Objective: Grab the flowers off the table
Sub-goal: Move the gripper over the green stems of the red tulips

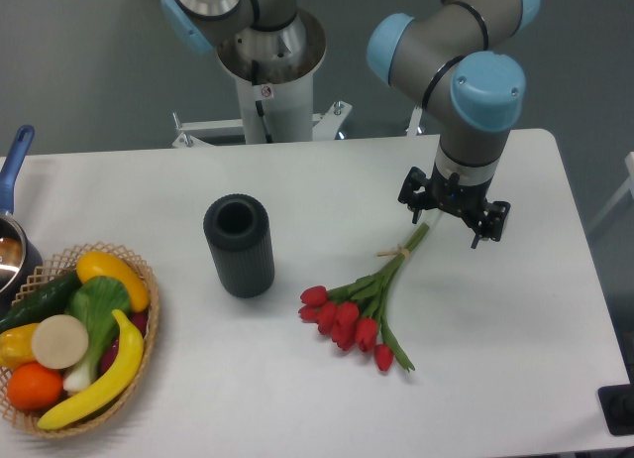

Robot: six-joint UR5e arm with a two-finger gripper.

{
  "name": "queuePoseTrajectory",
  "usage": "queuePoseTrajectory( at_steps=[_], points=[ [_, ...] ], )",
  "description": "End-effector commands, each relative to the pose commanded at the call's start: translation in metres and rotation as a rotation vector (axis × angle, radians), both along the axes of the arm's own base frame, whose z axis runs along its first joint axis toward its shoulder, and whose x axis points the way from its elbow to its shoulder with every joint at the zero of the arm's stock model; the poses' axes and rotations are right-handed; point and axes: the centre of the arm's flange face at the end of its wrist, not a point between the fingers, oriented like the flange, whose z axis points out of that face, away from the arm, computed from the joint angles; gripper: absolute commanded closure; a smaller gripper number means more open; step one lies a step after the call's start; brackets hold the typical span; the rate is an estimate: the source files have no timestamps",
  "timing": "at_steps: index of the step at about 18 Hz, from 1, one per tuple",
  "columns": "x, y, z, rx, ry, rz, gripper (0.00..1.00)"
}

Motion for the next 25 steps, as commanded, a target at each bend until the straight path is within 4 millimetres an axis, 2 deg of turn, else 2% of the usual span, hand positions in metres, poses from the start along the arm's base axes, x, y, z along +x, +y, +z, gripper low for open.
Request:
queuePoseTrajectory(
  at_steps=[4, 8, 14, 15, 16, 20, 25],
  points=[
    [0.001, 0.000, 0.000, 0.000, 0.000, -0.002, 0.00],
    [0.005, 0.001, -0.012, -0.003, -0.012, 0.006, 0.00],
    [0.027, -0.009, -0.061, 0.062, 0.111, 0.005, 0.00],
    [0.028, -0.008, -0.063, 0.061, 0.108, 0.004, 0.00],
    [0.026, -0.006, -0.074, 0.052, 0.091, -0.001, 0.00],
    [0.033, 0.019, -0.109, 0.030, 0.040, -0.044, 0.00],
    [0.044, 0.032, -0.125, 0.035, 0.005, -0.043, 0.00]
  ],
)
